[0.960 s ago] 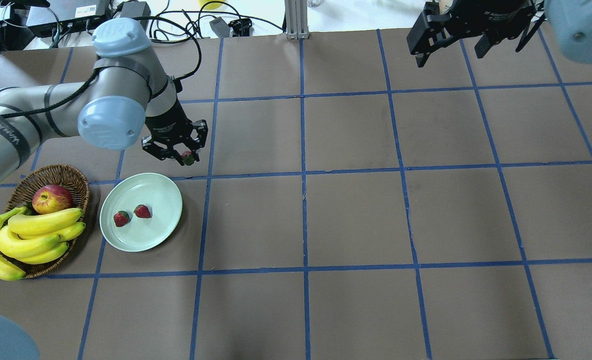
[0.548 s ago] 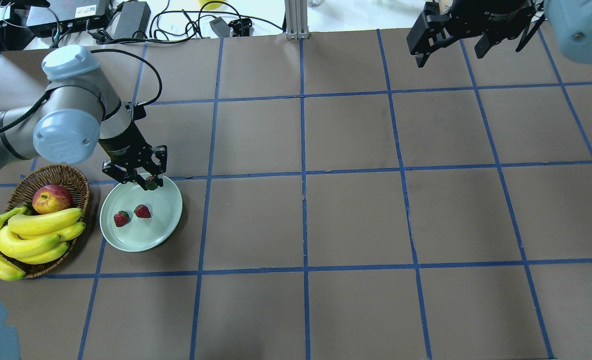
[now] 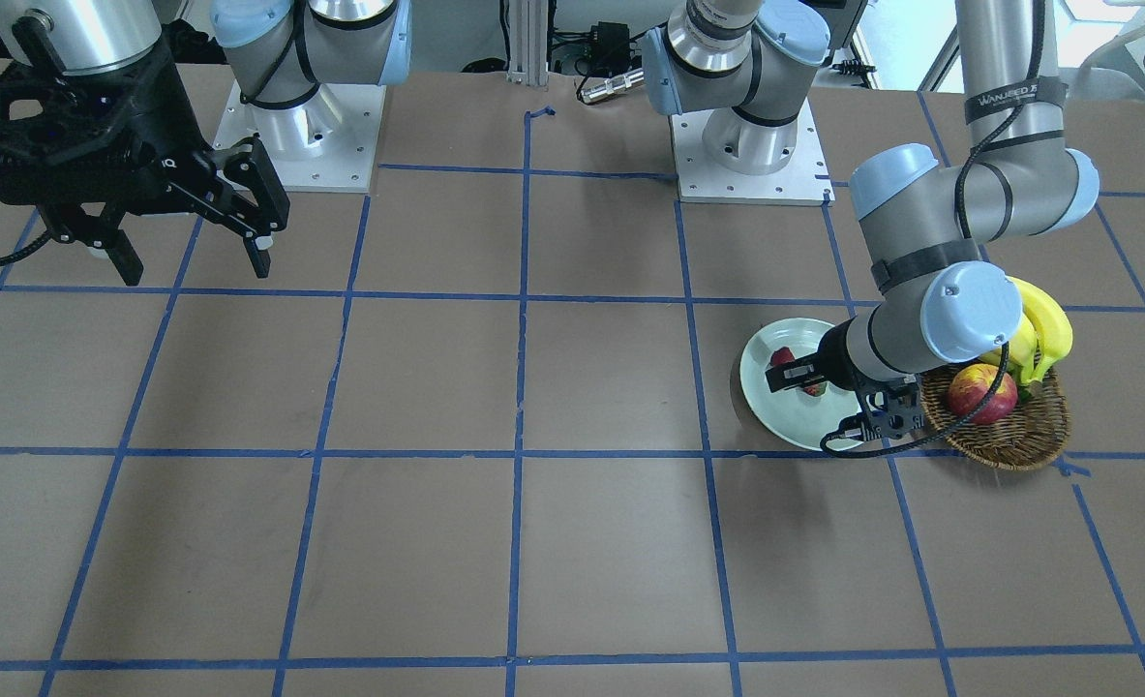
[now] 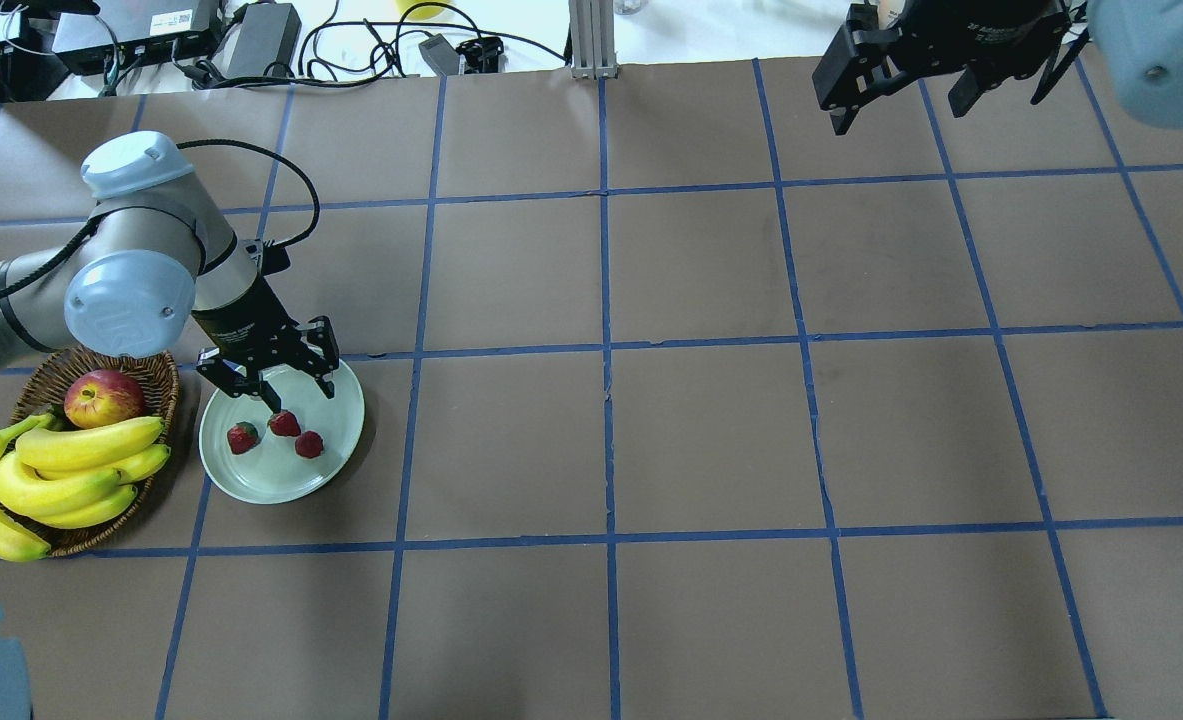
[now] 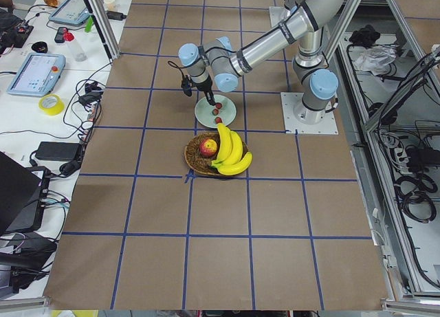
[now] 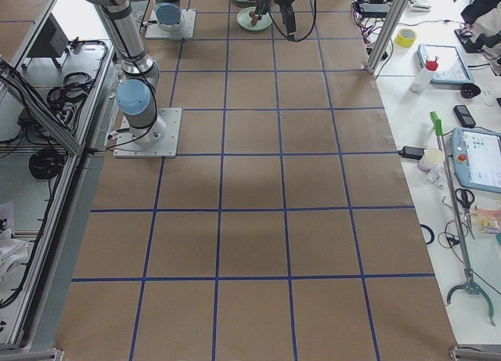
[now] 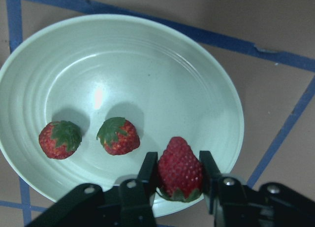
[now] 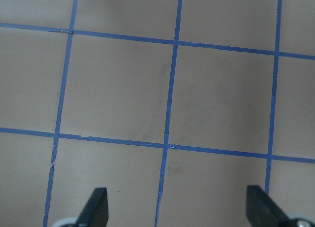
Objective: Collect all strawberries into plate
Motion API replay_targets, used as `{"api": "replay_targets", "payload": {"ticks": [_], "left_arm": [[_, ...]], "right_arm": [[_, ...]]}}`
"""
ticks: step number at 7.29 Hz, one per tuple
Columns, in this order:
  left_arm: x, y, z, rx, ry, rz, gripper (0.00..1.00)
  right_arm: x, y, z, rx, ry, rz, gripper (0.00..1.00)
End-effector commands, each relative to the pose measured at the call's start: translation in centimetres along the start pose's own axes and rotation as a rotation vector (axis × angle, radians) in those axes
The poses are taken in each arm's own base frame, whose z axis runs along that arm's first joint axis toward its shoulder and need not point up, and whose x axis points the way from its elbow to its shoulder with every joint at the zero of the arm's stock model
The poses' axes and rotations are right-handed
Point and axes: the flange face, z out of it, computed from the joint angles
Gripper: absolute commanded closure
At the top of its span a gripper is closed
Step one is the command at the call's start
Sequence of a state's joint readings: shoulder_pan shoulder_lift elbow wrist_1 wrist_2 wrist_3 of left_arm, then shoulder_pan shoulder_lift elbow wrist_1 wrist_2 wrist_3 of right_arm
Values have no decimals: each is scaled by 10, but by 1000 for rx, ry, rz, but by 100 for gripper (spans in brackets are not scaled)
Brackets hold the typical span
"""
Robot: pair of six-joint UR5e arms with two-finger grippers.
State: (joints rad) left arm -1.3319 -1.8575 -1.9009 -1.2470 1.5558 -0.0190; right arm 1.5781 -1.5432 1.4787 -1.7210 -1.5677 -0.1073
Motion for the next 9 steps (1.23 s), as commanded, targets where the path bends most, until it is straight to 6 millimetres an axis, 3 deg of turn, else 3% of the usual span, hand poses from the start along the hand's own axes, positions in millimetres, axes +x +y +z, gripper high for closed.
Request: {"api": "replay_targets", "payload": {"ticks": [1, 2, 3, 4, 6, 9], "left_arm": [[4, -1, -41, 79, -8, 8, 0], [12, 1, -91, 138, -14, 16, 0], [28, 20, -140, 145, -7, 43, 0], [46, 42, -172, 192, -18, 79, 0], [84, 88, -203, 274, -19, 164, 0], [103, 135, -222, 305, -77, 247, 0]], "right_arm": [[1, 0, 0, 0, 0, 1, 0], [1, 0, 0, 0, 0, 1, 0], [1, 0, 0, 0, 0, 1, 0], [1, 0, 0, 0, 0, 1, 0], [1, -1, 0, 5, 1, 1, 0], [1, -1, 0, 5, 1, 1, 0]]}}
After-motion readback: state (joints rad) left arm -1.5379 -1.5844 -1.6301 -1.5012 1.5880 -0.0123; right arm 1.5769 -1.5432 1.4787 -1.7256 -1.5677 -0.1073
